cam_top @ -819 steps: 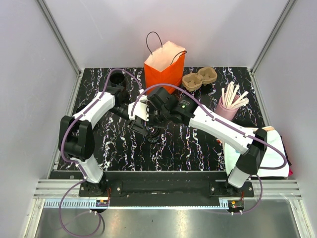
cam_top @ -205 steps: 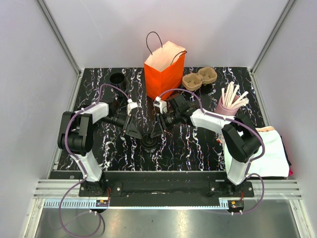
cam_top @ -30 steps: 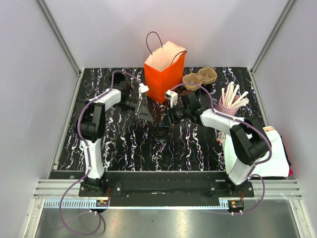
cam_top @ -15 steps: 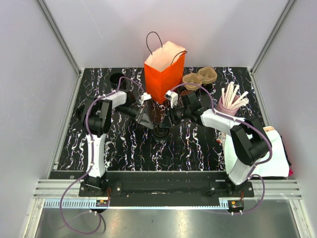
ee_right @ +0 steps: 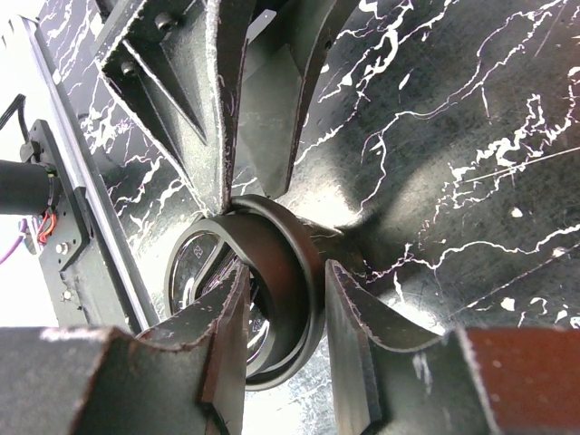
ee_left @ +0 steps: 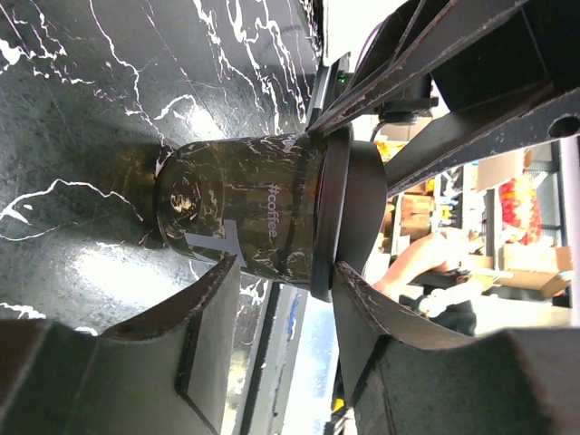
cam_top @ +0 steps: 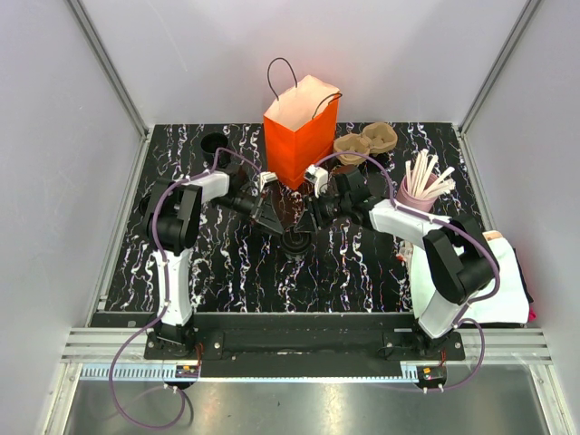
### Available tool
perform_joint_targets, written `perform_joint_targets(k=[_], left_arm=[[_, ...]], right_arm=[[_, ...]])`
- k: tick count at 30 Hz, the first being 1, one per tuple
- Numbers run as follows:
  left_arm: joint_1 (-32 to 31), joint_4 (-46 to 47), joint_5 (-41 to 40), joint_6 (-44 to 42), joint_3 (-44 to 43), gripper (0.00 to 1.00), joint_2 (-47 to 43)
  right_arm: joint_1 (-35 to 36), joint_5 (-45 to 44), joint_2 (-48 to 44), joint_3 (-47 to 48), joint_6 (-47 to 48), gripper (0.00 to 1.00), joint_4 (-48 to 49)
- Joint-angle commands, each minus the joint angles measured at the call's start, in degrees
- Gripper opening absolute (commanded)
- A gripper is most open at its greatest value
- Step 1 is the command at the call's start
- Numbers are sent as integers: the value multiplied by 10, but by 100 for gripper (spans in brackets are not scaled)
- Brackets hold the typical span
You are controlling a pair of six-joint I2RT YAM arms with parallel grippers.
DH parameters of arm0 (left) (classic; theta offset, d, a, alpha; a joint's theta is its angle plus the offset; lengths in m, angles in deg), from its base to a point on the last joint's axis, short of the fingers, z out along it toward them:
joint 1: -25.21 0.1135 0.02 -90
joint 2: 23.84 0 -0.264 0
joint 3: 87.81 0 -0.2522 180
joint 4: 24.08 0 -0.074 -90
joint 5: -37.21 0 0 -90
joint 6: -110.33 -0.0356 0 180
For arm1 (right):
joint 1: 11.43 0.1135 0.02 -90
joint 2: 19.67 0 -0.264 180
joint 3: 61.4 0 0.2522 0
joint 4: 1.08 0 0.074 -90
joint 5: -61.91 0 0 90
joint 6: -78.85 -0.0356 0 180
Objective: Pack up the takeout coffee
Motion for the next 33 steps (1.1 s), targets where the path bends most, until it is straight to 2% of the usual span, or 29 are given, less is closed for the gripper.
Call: perform_joint_targets(k=[1,8,19,27,28,30,31,33], left_arm=[[-27,77,-41,40,6,43,-7],[-38,81,-73,50,5,34,3],[-50,59,-147,39,16,33,25],[-53,39,-164,26,16,24,51],[-54,38,-166,27,18,17,52],[-55,39,-164,27,18,14,57],[-56,39,-170,29,17,0,56],[-57,41,-169,32,19,0,56]], right_arm=[[11,-51,13,-25,41,0,-39],[11,-55,19,-32,47,0,-34],[11,-66,24,-63,69,0,-16],[14,-69,20,-70,73,0,-12],[14,-70,19,-71,73,0,-12],[14,-70,19,-71,73,0,-13],[14,-70,18,-71,74,0,-10],[14,-69,18,-71,73,0,-10]])
